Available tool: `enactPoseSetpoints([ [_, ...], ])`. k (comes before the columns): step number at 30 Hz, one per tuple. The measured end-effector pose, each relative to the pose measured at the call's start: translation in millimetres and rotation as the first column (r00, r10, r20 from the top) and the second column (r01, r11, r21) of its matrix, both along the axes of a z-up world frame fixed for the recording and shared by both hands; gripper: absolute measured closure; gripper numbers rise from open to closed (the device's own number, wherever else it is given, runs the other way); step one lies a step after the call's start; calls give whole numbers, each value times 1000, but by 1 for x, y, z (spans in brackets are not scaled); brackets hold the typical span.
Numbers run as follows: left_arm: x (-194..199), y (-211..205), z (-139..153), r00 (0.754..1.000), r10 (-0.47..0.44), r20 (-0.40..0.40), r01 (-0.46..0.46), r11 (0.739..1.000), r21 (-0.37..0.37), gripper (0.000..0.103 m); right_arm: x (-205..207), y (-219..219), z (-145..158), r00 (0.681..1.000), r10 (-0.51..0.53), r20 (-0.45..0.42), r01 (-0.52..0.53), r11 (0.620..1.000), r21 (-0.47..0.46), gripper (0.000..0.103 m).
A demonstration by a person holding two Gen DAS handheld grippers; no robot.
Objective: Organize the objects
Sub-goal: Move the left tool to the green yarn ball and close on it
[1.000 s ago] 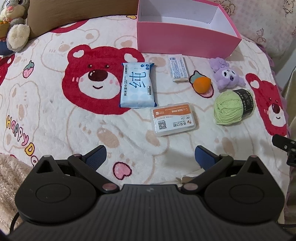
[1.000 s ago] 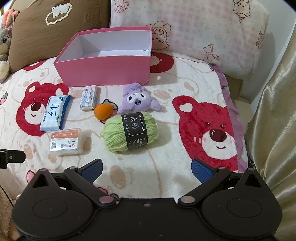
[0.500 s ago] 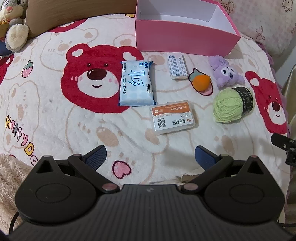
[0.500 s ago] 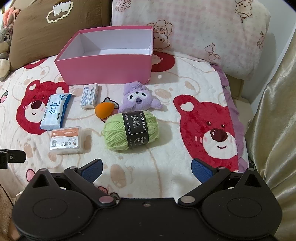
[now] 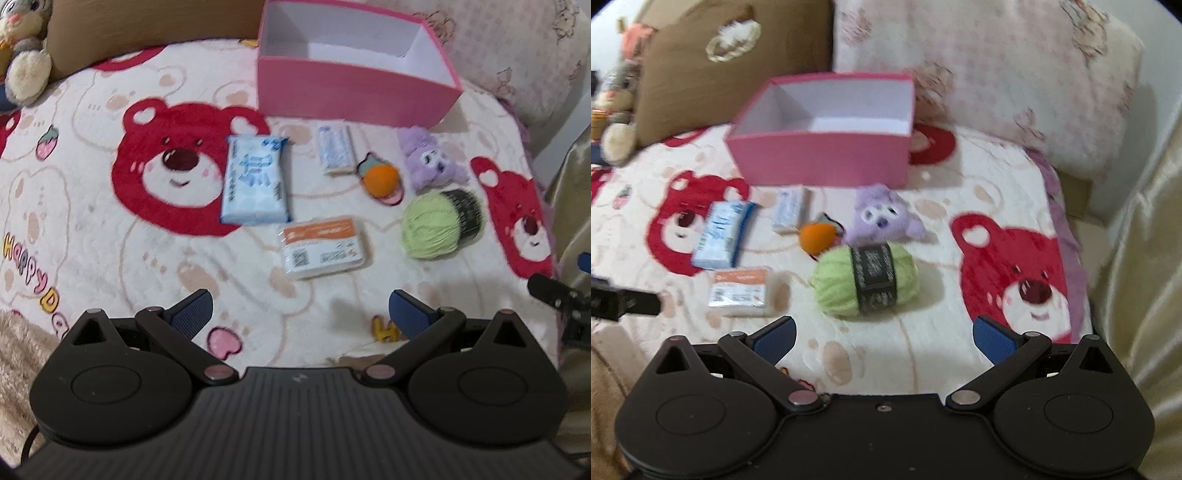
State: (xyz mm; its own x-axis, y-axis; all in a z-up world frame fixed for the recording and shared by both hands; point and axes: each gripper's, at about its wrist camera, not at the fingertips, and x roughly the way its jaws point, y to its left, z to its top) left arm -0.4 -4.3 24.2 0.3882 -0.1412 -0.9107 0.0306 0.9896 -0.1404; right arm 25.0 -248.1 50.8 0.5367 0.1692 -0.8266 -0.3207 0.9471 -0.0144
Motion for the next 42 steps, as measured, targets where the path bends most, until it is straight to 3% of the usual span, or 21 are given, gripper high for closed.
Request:
enactPoseSetpoints([
  [8,23,-45,15,996,-46,71,48,999,-24,0,22,-22,6,960,213,185,-216,976,0,0],
  [12,35,-71,10,992,-92,86,94,995,-19,0,44,-30,-4,959,241,149,-250,967,45,0],
  [16,47,-89,0,991,-96,97,99,995,-23,0,51,-30,-23,937,319,144,-330,942,62,0],
  [21,57,-102,-25,991,-73,113,78,996,-44,0,50,-18,-54,901,415,124,-418,908,-5,0],
  [26,65,-104,-54,990,-72,117,85,990,-111,2,49,-5,-83,873,473,121,-471,881,-45,0],
  [32,70,-105,-85,988,-80,128,109,966,-236,2,65,-5,-111,894,428,134,-433,901,8,0],
  [36,73,-113,-100,980,-87,177,126,966,-226,2,72,-3,-133,898,416,145,-422,907,11,0],
  [38,76,-114,-109,983,-72,167,110,967,-229,5,77,-6,-140,905,403,134,-414,908,68,0],
  [42,78,-105,-124,991,-18,132,59,947,-315,13,82,-9,-150,927,359,106,-372,917,142,2],
])
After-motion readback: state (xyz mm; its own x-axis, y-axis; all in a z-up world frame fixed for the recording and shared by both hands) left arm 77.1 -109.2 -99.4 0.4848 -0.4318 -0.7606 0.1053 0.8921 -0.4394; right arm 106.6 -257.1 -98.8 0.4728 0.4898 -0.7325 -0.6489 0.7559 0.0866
